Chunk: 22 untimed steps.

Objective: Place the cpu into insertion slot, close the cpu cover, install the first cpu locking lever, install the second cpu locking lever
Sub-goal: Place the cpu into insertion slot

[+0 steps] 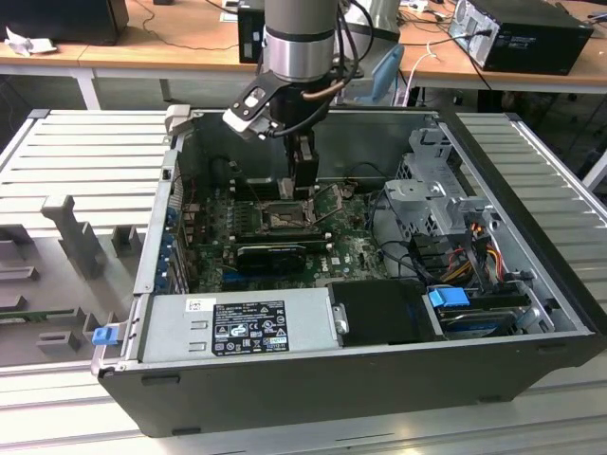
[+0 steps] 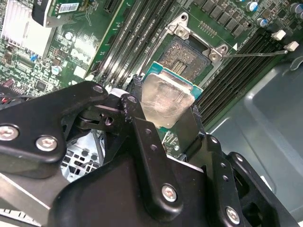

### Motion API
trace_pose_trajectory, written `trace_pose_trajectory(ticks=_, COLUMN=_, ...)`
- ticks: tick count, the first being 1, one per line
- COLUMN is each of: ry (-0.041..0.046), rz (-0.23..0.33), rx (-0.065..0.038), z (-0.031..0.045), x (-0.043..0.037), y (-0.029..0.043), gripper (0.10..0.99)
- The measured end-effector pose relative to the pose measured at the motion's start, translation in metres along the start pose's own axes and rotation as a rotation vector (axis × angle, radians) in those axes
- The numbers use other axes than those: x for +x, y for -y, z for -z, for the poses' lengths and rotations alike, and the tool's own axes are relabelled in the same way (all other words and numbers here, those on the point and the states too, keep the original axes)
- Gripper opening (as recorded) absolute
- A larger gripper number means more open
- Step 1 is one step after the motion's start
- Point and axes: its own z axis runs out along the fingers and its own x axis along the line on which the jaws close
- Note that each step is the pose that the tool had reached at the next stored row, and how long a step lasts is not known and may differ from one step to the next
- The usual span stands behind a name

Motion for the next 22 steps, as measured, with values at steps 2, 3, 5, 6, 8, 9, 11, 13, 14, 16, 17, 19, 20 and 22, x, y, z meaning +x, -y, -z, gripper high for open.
trace_pose_trajectory(ticks=2, ry=-0.0002, rz=0.000, rx=0.006, z=-0.0021, x=0.0000, y=0.0001, gripper=0.529)
trace_pose_trajectory(ticks=3, ry=-0.0002, rz=0.000, rx=0.006, z=-0.0035, x=0.0000, y=0.0002, gripper=0.529)
trace_pose_trajectory(ticks=5, ry=-0.0002, rz=0.000, rx=0.006, z=-0.0078, x=0.0002, y=0.0003, gripper=0.529)
trace_pose_trajectory(ticks=6, ry=-0.0001, rz=-0.001, rx=0.006, z=-0.0088, x=0.0005, y=0.0003, gripper=0.529)
trace_pose_trajectory(ticks=8, ry=-0.0001, rz=-0.003, rx=0.006, z=-0.0103, x=0.0014, y=0.0005, gripper=0.529)
trace_pose_trajectory(ticks=9, ry=0.0000, rz=-0.003, rx=0.006, z=-0.0110, x=0.0023, y=0.0008, gripper=0.529)
trace_pose_trajectory(ticks=11, ry=0.0000, rz=-0.003, rx=0.006, z=-0.0157, x=0.0067, y=0.0010, gripper=0.529)
trace_pose_trajectory(ticks=13, ry=-0.0001, rz=-0.003, rx=0.006, z=-0.0218, x=0.0104, y=0.0011, gripper=0.529)
trace_pose_trajectory(ticks=14, ry=-0.0001, rz=-0.003, rx=0.006, z=-0.0248, x=0.0123, y=0.0011, gripper=0.529)
trace_pose_trajectory(ticks=16, ry=0.0000, rz=-0.003, rx=0.006, z=-0.0274, x=0.0142, y=0.0012, gripper=0.529)
trace_pose_trajectory(ticks=17, ry=0.0000, rz=-0.003, rx=0.006, z=-0.0285, x=0.0152, y=0.0012, gripper=0.529)
trace_pose_trajectory(ticks=19, ry=0.0000, rz=-0.003, rx=0.006, z=-0.0318, x=0.0194, y=0.0016, gripper=0.529)
trace_pose_trajectory(ticks=20, ry=-0.0001, rz=-0.003, rx=0.006, z=-0.0336, x=0.0222, y=0.0018, gripper=0.529)
trace_pose_trajectory(ticks=22, ry=0.0000, rz=-0.003, rx=0.006, z=-0.0377, x=0.0274, y=0.0022, gripper=0.529)
